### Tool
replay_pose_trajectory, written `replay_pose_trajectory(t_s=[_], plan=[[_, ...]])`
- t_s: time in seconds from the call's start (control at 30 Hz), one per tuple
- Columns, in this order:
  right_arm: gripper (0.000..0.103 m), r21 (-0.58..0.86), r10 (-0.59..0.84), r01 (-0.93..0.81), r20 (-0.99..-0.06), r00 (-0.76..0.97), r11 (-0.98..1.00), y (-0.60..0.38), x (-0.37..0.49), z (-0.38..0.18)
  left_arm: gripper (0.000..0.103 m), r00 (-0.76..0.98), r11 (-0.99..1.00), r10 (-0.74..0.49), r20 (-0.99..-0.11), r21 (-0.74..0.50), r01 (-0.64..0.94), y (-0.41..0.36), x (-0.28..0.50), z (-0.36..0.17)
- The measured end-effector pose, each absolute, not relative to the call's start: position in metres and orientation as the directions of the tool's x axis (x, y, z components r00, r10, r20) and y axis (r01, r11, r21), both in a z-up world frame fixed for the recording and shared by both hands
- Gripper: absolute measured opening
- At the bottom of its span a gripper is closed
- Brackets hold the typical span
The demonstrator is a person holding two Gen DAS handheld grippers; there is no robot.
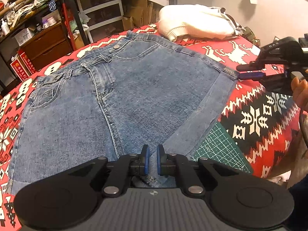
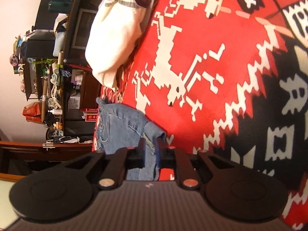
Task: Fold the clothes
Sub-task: 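Hold the folded leg with the right gripper while the left gripper grasps the shorts' edge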
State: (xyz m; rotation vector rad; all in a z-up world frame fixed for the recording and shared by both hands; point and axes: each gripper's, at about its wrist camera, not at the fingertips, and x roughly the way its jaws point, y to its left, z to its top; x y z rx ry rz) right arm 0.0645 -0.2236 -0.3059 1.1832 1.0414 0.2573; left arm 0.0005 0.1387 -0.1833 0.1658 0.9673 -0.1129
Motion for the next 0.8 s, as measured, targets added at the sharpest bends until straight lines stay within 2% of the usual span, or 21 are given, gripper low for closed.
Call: replay_pose_trajectory(t_s=[0.2,0.33,0.67,0.7,0.73,0.77,0.8], plan=[[0.016,0.851,0.664,0.351,-0.524,0.534,0.390,-0.215,0.067,-0.310,0.008,0.552,0.982,-0.024,-0.833,0.085,0.171,0.138,0.001,-0.186],[0.023,0.856,0.671,0.355,-0.515,0.533,0.376,-0.209,0.069,-0.314,0.008,0.552,0.981,-0.027,-0.834,0.083,0.173,0.137,0.002,-0.187],[0.023,0.872,0.725,0.312,-0.488,0.486,0.378,-0.167,0.070,-0.322,0.008,0.554,0.976,-0.048,-0.831,0.080,0.204,0.126,0.007,-0.187],[0.023,0.871,0.724,0.306,-0.491,0.485,0.385,-0.163,0.071,-0.322,0.012,0.556,0.974,-0.053,-0.829,0.080,0.213,0.123,0.008,-0.186],[0.017,0.866,0.719,0.298,-0.499,0.484,0.401,-0.159,0.073,-0.321,0.021,0.558,0.971,-0.066,-0.827,0.075,0.226,0.120,0.008,-0.184],[0.004,0.861,0.711,0.294,-0.508,0.486,0.414,-0.157,0.073,-0.318,0.026,0.566,0.969,-0.076,-0.821,0.073,0.237,0.116,0.008,-0.183],[0.002,0.856,0.703,0.293,-0.516,0.489,0.425,-0.155,0.073,-0.315,0.032,0.577,0.967,-0.082,-0.813,0.076,0.244,0.112,0.007,-0.181]])
